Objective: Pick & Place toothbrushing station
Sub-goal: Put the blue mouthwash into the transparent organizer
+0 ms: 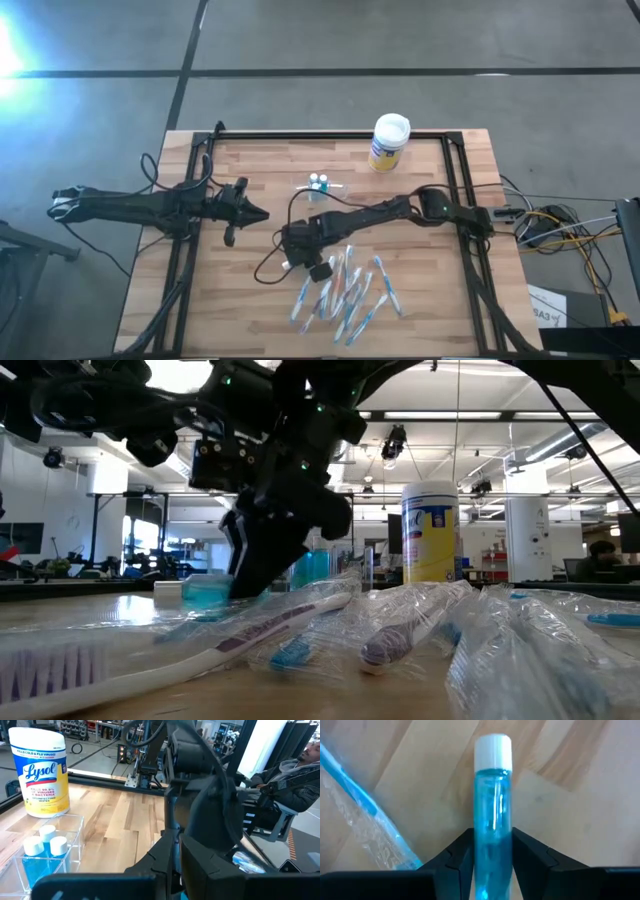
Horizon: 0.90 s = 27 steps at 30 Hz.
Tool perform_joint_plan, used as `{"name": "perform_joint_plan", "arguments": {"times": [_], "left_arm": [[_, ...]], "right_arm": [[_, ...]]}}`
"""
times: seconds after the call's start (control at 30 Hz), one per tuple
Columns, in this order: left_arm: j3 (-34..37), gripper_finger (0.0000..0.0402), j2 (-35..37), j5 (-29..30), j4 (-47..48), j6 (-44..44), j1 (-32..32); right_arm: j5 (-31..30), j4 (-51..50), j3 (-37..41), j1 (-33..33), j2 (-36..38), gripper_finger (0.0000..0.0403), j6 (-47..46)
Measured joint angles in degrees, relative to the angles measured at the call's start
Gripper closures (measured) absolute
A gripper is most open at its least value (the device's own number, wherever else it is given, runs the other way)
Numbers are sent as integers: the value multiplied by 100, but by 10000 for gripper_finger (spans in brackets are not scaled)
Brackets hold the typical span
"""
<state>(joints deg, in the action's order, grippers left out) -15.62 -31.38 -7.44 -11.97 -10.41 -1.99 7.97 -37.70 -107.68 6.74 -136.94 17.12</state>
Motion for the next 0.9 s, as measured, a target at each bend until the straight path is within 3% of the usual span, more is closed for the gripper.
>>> {"name": "perform_joint_plan", "arguments": {"times": [0.27, 0.47, 0.9], "left_arm": [[0, 364, -1, 2, 0, 7, 0], [0, 364, -2, 2, 0, 9, 1], [0, 364, 0, 2, -30, -1, 1]], "right_arm": [[22, 318, 308, 4, 21, 297, -21], [1, 320, 310, 9, 23, 340, 87], [149, 146, 365, -6, 507, 340, -40]]}}
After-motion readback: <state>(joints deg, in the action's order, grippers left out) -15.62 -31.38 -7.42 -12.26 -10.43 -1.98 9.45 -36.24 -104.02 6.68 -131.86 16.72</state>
